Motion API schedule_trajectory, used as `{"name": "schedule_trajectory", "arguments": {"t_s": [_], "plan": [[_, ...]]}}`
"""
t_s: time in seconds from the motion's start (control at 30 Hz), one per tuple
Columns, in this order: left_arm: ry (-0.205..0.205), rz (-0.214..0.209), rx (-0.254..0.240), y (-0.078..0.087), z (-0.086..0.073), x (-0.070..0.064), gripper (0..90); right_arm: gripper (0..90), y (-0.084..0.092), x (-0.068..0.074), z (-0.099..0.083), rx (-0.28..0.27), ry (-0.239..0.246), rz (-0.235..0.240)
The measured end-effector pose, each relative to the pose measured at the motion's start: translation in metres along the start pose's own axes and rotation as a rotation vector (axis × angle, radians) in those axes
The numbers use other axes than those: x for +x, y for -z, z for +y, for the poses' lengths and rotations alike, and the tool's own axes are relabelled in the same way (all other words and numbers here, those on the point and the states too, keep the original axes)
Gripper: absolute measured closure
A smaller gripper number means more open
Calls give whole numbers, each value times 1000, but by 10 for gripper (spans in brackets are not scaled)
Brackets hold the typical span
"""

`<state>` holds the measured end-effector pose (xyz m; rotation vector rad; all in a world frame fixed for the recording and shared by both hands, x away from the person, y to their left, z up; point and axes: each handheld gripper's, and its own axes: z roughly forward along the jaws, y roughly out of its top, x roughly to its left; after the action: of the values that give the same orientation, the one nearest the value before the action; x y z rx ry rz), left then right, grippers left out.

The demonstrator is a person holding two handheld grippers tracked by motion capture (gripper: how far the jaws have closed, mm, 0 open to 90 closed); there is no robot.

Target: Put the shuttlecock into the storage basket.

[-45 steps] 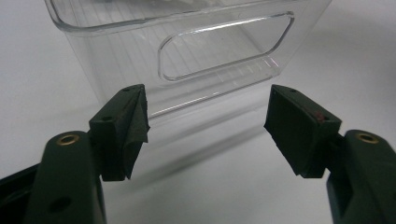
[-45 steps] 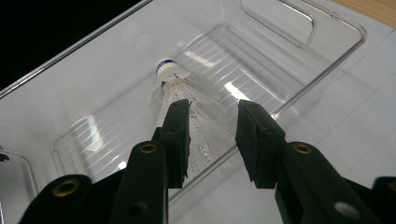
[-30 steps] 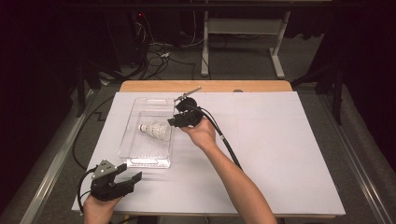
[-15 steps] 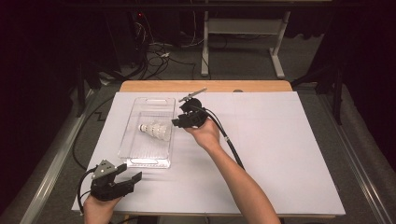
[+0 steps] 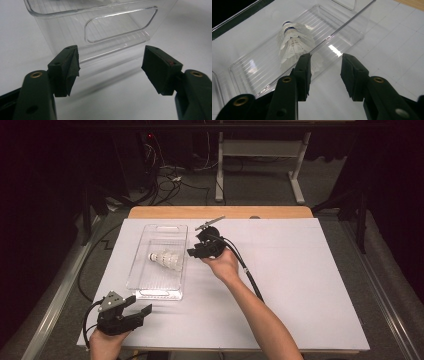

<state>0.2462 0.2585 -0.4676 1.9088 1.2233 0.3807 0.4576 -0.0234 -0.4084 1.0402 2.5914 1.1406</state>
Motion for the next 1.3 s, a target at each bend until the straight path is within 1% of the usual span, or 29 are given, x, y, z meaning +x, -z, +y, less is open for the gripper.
{"name": "schedule_trajectory", "arguments": {"t_s": [0.33,0.5,0.57,0.73,0.8,1.3], "plan": [[0,-1,1,0,0,0,309,587,4,-1,-4,-3,0,-7],[2,-2,2,0,0,1,309,582,6,-4,-8,-6,-5,-10],[5,-2,-1,0,0,0,309,579,7,-5,-9,-8,1,-13],[4,-2,2,0,0,0,309,576,10,-7,-12,-9,-13,-15],[5,-2,1,0,0,0,309,576,11,-8,-13,-13,-7,-15],[7,-4,3,0,0,1,309,573,18,-16,-23,-18,-32,-24]]}}
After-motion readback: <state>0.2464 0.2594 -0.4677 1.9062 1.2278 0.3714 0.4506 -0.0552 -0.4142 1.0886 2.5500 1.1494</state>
